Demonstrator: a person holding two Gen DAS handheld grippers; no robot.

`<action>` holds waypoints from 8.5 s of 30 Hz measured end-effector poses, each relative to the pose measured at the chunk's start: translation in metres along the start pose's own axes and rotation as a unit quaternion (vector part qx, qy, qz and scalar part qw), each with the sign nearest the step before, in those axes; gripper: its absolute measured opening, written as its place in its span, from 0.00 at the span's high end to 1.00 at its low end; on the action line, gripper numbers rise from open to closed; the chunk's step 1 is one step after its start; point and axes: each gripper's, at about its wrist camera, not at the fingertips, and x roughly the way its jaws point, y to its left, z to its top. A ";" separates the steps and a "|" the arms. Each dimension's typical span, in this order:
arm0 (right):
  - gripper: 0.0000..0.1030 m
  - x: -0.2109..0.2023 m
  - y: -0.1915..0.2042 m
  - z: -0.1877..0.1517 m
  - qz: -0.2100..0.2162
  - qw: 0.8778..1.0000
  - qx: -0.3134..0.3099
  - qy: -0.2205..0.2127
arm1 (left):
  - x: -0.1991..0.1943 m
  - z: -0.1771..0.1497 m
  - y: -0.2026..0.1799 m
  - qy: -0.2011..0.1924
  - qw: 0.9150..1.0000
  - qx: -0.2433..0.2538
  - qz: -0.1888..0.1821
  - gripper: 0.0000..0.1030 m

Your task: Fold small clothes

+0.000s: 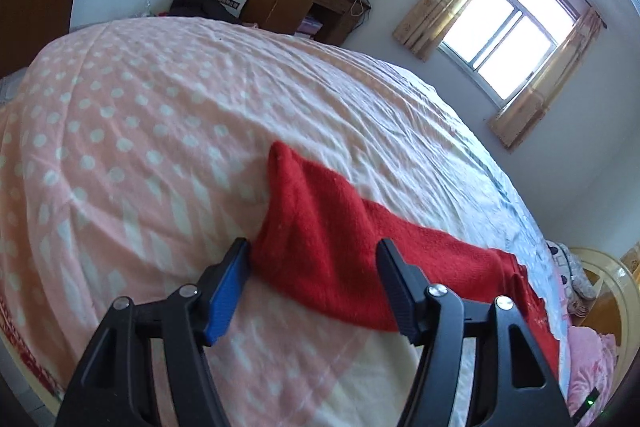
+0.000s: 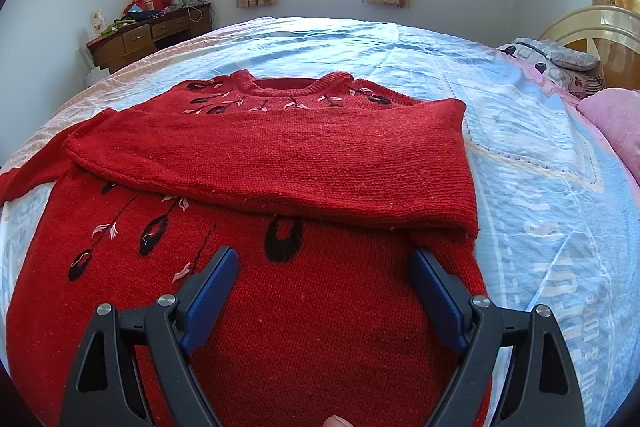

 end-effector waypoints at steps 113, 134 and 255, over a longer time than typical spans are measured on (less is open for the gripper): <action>0.14 -0.016 -0.044 0.004 0.031 0.987 0.155 -0.038 | 0.045 -0.110 -0.217 0.070 0.954 0.286 -0.048 0.14; 0.90 0.032 -0.039 0.053 0.043 0.992 0.121 0.020 | 0.064 -0.108 -0.206 0.055 0.963 0.265 -0.011 0.04; 0.35 -0.069 0.028 -0.061 0.037 0.994 0.055 0.092 | -0.078 -0.194 -0.203 0.109 0.890 0.431 -0.101 0.00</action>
